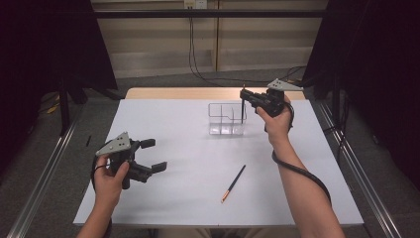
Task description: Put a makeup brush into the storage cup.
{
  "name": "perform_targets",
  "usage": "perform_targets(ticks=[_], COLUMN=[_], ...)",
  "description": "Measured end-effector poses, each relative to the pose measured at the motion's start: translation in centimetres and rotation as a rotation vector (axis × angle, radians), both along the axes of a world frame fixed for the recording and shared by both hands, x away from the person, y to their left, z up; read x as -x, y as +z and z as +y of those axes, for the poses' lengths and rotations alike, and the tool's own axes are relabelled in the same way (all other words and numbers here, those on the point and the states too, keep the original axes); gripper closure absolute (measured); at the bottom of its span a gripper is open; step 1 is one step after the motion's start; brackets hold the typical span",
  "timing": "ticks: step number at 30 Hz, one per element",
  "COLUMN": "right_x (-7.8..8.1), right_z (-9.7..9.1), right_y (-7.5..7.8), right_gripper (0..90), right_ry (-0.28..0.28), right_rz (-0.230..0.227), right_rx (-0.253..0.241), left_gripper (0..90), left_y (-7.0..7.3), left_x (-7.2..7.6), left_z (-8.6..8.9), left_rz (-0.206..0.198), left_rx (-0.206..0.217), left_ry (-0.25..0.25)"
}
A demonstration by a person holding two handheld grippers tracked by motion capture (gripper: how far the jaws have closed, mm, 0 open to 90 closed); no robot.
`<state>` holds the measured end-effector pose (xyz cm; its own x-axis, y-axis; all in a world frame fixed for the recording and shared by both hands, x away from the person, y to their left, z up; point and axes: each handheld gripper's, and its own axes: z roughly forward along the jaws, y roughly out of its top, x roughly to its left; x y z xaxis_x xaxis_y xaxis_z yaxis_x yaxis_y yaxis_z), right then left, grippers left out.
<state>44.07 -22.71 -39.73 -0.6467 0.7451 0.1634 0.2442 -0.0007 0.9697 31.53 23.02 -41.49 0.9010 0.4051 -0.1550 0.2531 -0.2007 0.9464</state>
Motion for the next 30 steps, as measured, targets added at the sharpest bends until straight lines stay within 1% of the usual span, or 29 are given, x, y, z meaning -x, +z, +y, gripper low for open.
perform_targets(ticks=[4, 11, 14, 21, 22, 23, 24, 25, 26, 27, 28, 29, 30], right_x=[0.13, 0.24, 0.28, 0.4, 0.42, 0.46, 0.49, 0.49, 0.49, 0.57, 0.62, 0.61, 0.67], right_z=[-0.08, -0.23, -0.26, -0.23, -0.21, -0.18, -0.12, -0.04, -0.01, -0.01, 0.01, 0.02, 0.0], right_y=[-0.13, -0.65, -0.67, -0.64, -0.62, -0.58, -0.53, -0.47, -0.46, -0.41, -0.37, -0.33, -0.29], right_gripper=[83.8, 83.8, 83.8, 82.9, 80.3, 72.6, 60.5, 55.0, 54.9, 50.4, 45.2, 41.1, 38.3], right_ry=[-0.001, -0.001, -0.001, 0.001, 0.002, -0.002, -0.011, -0.021, -0.01, -0.009, -0.006, 0.0, -0.006], right_rz=[-0.003, 0.007, 0.008, 0.01, 0.01, 0.011, 0.016, 0.022, 0.027, 0.026, 0.026, 0.031, 0.03], right_rx=[0.001, -0.001, 0.002, -0.01, -0.012, -0.016, -0.015, -0.007, -0.004, 0.005, 0.004, -0.005, 0.002], left_gripper=[1.8, 1.8, 1.8, 1.8, 1.8, 1.8, 1.8, 1.8, 1.8, 1.8, 1.8, 1.8, 1.8], left_y=[0.02, 0.0, -0.01, 0.07, 0.08, 0.09, 0.1, 0.11, 0.13, 0.15, 0.18, 0.2, 0.2], left_x=[0.02, 0.03, 0.01, 0.01, 0.02, 0.03, 0.03, 0.03, 0.04, 0.04, 0.06, 0.06, 0.08], left_z=[-0.02, -0.07, -0.06, -0.03, -0.01, 0.0, 0.02, 0.02, 0.04, 0.06, 0.07, 0.07, 0.06], left_rz=[0.0, 0.002, 0.002, -0.003, -0.003, -0.004, -0.003, -0.003, -0.005, -0.007, -0.009, -0.011, -0.011], left_rx=[0.002, -0.001, -0.002, -0.003, -0.002, 0.0, 0.001, 0.001, -0.001, -0.002, -0.003, -0.004, 0.002], left_ry=[0.0, -0.001, 0.001, 0.002, 0.003, 0.005, 0.006, 0.006, 0.006, 0.006, 0.008, 0.009, 0.009])
